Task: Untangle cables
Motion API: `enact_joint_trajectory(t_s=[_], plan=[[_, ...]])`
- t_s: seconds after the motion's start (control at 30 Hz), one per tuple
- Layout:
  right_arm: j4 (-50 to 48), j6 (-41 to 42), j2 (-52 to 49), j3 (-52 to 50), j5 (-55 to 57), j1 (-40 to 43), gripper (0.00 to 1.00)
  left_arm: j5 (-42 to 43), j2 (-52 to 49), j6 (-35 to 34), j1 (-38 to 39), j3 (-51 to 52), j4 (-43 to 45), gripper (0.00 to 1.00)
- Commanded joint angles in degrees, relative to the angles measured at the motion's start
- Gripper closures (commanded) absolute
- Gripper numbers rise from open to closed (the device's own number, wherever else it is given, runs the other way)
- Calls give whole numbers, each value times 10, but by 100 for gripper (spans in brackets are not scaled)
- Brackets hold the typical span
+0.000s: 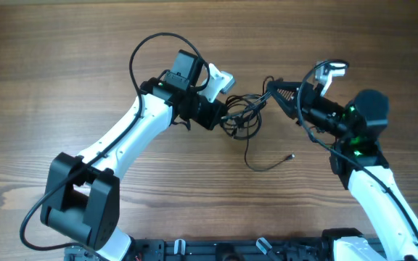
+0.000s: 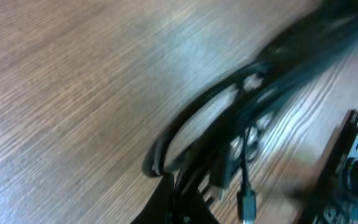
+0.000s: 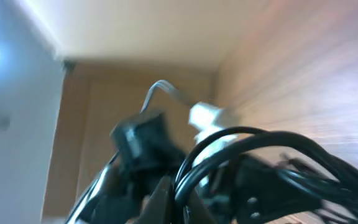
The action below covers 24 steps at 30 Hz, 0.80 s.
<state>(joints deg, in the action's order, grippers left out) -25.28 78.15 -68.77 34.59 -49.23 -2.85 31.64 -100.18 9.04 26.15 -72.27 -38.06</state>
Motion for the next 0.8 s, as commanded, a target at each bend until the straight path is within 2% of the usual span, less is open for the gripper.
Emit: enact_joint_trajectory(t_s=[0.0, 0.03, 0.07, 0.1, 0.13, 0.23, 0.27, 0.33, 0.4, 0.5, 0.63, 0.7, 0.77], plan=[[116, 90, 3, 6, 150, 3, 96, -8, 0, 30, -4, 0, -22, 96], [164, 134, 3, 6, 193, 3, 94, -8, 0, 30, -4, 0, -26, 96], [218, 177, 3, 6, 244, 3, 84, -6, 0, 30, -3, 0, -30, 96], [231, 181, 3, 6, 268, 3, 67, -6, 0, 30, -1, 0, -32, 96], [231, 180, 3, 6, 282, 3, 46, -7, 0, 30, 2, 0, -36, 96], [229, 180, 3, 6, 307, 3, 38, -7, 0, 30, 4, 0, -45, 96], [228, 178, 3, 6, 324, 3, 32, -7, 0, 30, 4, 0, -49, 96], [235, 85, 3, 6, 325, 2, 39, -7, 0, 30, 4, 0, -49, 96], [273, -108, 3, 6, 275, 2, 49, -7, 0, 30, 4, 0, -39, 96], [303, -302, 3, 6, 136, 1, 51, 0, 0, 30, 4, 0, -28, 96], [381, -357, 3, 5, 98, -30, 45, 50, 0, 8, 4, 0, -5, 96], [380, -361, 3, 5, 116, -61, 38, 50, 0, -20, 4, 0, 7, 96], [380, -360, 2, 5, 165, -93, 34, 57, 0, -20, 4, 0, 10, 96]])
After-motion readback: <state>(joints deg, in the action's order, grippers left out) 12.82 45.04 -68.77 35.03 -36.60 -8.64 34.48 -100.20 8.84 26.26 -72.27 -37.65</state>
